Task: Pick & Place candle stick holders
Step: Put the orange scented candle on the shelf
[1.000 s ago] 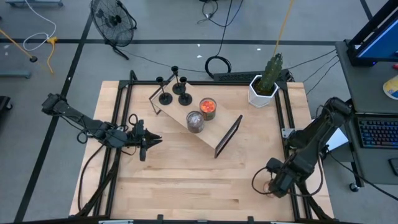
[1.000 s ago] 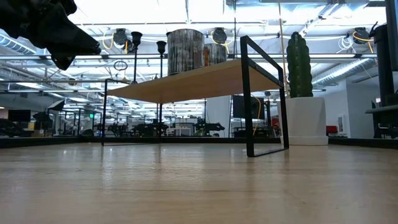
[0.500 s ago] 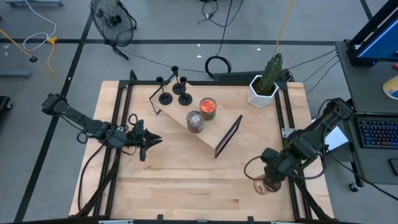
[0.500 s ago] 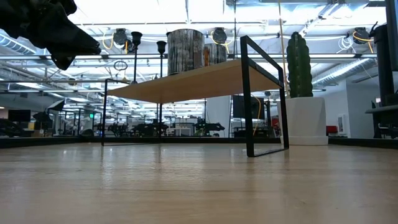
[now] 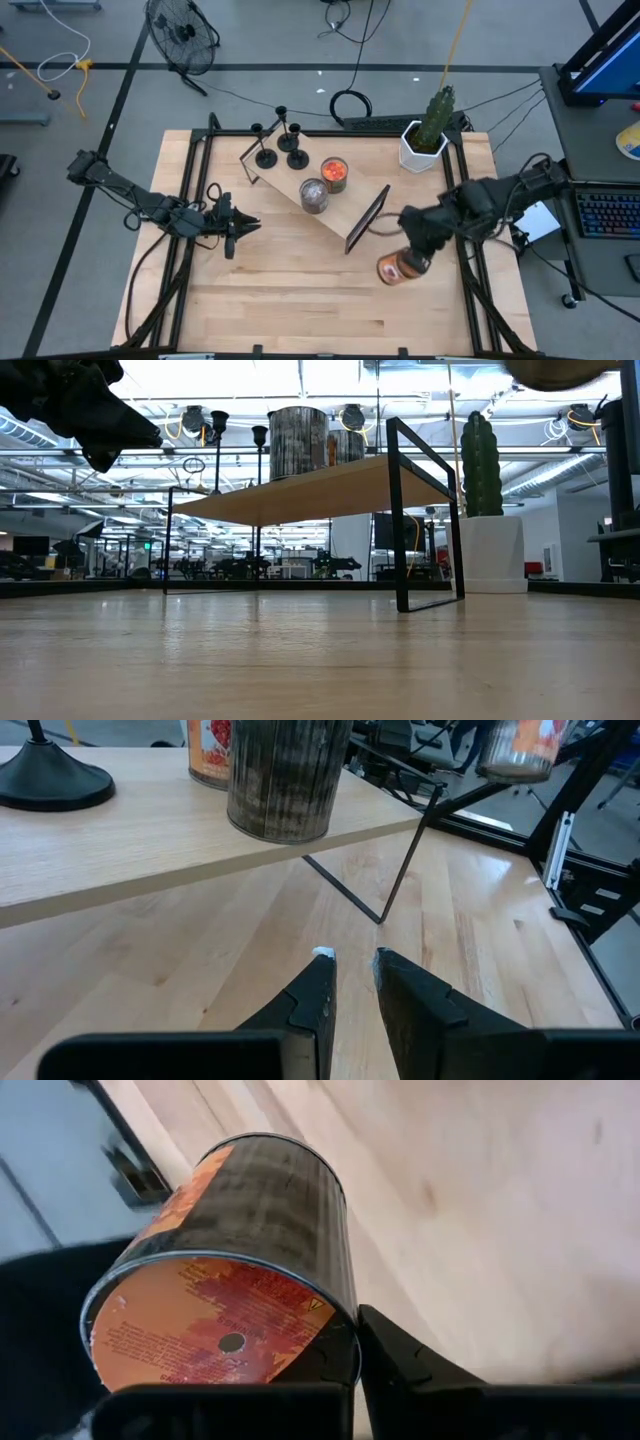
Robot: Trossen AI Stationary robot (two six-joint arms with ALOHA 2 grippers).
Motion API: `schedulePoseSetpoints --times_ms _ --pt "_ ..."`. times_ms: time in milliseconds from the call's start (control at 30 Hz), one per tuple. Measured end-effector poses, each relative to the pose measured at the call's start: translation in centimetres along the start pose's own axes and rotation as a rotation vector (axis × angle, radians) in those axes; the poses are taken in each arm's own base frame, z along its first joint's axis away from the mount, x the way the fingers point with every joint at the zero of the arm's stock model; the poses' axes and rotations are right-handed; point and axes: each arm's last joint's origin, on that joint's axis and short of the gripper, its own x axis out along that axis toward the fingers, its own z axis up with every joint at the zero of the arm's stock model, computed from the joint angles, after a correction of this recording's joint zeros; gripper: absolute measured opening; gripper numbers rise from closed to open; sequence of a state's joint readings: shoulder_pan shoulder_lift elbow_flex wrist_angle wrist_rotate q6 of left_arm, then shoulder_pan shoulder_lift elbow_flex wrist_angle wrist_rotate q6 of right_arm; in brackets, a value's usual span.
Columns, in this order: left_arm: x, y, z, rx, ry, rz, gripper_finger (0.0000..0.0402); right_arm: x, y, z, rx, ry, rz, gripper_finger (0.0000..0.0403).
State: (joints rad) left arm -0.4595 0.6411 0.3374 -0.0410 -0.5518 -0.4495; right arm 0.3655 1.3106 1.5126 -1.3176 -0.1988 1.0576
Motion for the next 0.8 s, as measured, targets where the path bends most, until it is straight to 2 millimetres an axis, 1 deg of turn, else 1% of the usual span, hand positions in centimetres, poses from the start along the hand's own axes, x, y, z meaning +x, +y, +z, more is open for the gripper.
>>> schedulePoseSetpoints --times_ms 167,433,633,800 --pt "0.0 0.0 0.0 0.000 0.000 0.000 0.0076 -2.0 -0.4 2.2 -0.038 -0.112 0.053 0.0000" --pt "0.0 0.0 0.0 0.022 0.000 0.000 0.0076 -4.6 -1.0 6.3 -0.093 -0.251 0.052 0.0000" --pt "0.0 0.0 0.0 0.025 0.000 0.000 0.0076 -6.2 -1.7 9.8 -0.107 -0.238 -0.033 0.0000" --pt "0.0 0.0 0.0 0.026 0.000 0.000 0.0076 -6.7 -2.2 12.9 -0.139 -0.229 -0.059 0.0000"
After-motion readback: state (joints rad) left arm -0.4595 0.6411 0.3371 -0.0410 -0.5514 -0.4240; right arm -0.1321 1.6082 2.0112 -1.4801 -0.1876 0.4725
